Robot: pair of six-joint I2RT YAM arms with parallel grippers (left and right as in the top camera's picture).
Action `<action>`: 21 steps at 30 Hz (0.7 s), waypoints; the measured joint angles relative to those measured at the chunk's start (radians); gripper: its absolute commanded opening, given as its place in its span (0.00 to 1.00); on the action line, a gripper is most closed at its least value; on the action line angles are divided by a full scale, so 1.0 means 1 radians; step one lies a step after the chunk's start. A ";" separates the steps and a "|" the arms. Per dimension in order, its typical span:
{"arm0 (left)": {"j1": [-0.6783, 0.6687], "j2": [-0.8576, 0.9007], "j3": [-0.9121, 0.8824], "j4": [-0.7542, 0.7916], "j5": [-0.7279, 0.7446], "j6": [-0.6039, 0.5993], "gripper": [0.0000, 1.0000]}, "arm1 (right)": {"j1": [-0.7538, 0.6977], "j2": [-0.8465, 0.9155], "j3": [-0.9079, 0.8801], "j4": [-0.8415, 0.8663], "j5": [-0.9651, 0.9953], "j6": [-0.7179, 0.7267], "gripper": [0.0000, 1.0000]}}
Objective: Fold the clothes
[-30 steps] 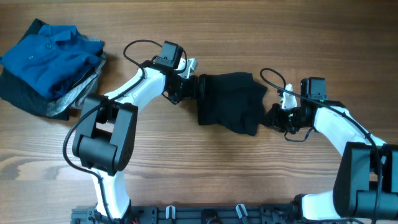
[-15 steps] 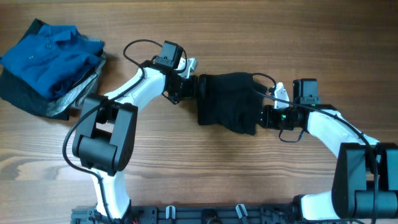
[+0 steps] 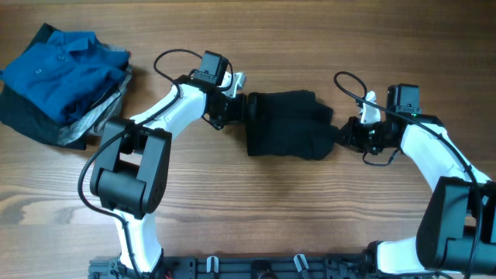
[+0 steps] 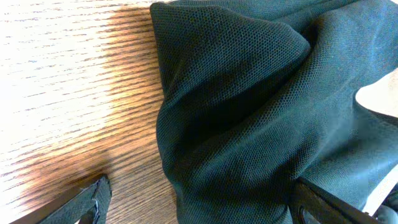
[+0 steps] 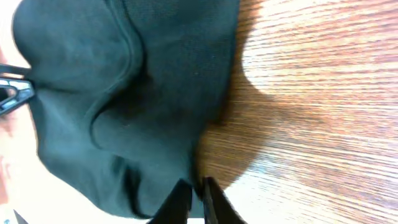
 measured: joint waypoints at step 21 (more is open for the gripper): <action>-0.005 0.026 -0.005 0.041 0.216 0.005 1.00 | 0.233 0.222 0.107 0.135 0.032 0.232 0.11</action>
